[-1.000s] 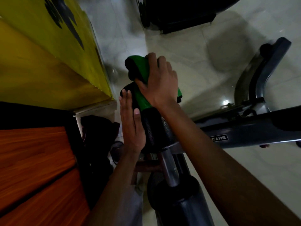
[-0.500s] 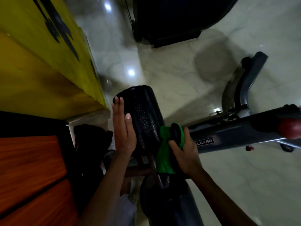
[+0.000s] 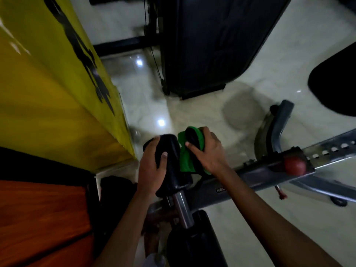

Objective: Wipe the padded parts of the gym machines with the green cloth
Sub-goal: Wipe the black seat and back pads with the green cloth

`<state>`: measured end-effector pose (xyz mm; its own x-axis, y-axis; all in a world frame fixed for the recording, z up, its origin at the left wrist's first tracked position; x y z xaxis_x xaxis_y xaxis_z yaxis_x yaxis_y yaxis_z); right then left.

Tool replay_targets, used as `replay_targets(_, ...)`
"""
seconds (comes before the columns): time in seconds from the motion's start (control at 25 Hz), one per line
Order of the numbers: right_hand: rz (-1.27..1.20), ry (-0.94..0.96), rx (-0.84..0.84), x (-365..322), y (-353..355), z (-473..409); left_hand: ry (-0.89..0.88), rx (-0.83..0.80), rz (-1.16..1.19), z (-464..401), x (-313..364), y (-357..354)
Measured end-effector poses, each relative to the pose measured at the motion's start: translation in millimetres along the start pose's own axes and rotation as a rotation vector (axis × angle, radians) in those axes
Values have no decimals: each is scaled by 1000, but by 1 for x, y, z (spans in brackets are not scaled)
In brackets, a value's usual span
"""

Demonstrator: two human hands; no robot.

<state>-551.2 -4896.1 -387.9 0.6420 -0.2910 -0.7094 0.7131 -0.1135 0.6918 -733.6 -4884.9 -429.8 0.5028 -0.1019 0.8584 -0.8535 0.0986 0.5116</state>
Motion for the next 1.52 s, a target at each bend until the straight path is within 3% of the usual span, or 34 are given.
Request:
replay_targets(0.28,-5,21,73,-84,103,31,-173,-36,-68,0,129,72)
replay_targets(0.44,17,110,133,-125,158,50,-224,-27,17,0,192,100)
replay_targets(0.88,90,56,505,-188,284,109,-615,-251,26,-40,333,132)
replay_targets(1.16,127,-88,787,-168,351,211,-859,-471,141,3,420,85)
replay_targets(1.52,197,-394,1097,-104,432,416,-1055,-872,314,156,520,-12)
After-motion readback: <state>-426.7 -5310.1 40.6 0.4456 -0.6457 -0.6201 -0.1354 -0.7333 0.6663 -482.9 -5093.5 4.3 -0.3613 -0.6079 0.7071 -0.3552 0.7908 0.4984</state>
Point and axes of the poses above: each hand's wrist, its own z-axis away from the middle knuckle, its own y-axis out of the back of the hand, x = y × z, the point moved 1 cm from there along -z, towards the middle knuckle, and after that the axes turned 1 degree about -z, right-handed, at the moved point
